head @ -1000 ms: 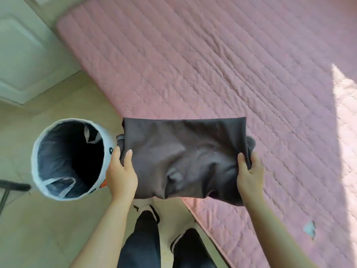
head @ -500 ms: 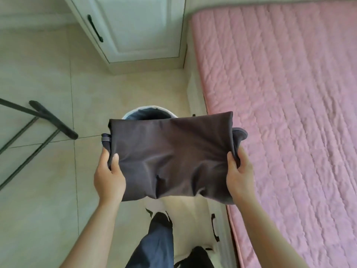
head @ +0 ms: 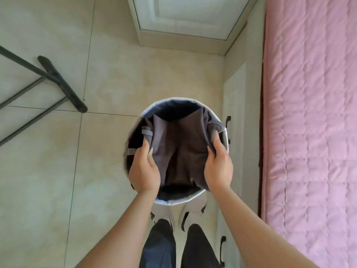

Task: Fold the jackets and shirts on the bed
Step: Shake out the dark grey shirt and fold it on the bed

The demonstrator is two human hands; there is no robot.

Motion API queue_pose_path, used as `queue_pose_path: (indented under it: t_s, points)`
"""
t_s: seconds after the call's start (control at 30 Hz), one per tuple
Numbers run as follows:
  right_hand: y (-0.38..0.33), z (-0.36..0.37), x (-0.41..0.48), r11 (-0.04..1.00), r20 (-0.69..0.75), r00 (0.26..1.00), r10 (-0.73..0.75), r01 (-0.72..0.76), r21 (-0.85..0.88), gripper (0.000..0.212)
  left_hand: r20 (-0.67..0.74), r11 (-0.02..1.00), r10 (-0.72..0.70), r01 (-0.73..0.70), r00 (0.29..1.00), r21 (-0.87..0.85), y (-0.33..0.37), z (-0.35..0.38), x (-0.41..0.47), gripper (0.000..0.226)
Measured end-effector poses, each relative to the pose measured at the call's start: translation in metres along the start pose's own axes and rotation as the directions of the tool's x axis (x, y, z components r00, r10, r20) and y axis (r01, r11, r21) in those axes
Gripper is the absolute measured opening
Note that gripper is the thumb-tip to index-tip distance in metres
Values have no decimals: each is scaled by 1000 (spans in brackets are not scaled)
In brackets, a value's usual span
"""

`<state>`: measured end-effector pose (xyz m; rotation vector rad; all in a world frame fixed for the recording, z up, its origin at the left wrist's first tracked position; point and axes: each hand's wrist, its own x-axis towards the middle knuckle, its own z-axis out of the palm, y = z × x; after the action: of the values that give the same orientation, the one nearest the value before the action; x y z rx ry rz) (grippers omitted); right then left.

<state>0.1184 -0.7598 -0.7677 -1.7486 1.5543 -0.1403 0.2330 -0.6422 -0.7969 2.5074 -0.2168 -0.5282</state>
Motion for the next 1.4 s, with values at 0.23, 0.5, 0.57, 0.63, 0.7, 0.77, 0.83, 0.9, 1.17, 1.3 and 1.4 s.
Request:
queue_pose_path:
  t_s: [0.23,0.5,0.57,0.63,0.7,0.77,0.83,0.9,1.17,1.3,1.4]
  points:
    - [26,77,30,957,142,967,-210,233,-170,50,-6,999,6,-6,1000,49,-40,63,39,40]
    - [70,110,96,983,152,985,83,-55,-176,48,59,993,-67,61,996,97,-68,107,74,40]
    - [82,121,111,978,131,986,103,-76,-193,48,59,985,-139,132,989,110,-71,116,80,41]
    - [91,125,123,969,106,980,171,-147,-200,50,58,976,-198,192,978,99,-85,127,89,42]
    - [103,128,135,954,108,969,221,-192,-232,56,77,969,-233,225,969,103,-101,140,98,48]
    - [112,136,140,951,99,977,189,-157,-267,55,127,957,-268,250,955,146,-110,152,107,56]
    - [115,150,144,953,21,986,166,-155,-261,44,149,934,-337,310,930,179,-110,160,114,58]
    - [107,162,143,965,-117,986,117,-140,-221,37,90,932,-336,317,938,176,-103,161,113,59]
    - [92,156,98,555,468,803,-368,594,-583,88,200,717,496,-528,845,455,-69,139,49,67]
    - [125,161,135,549,469,871,-144,465,-695,120,475,637,139,-446,869,629,-98,141,91,98]
    - [145,165,155,576,493,870,-17,412,-706,129,524,638,9,-409,852,653,-120,147,106,120]
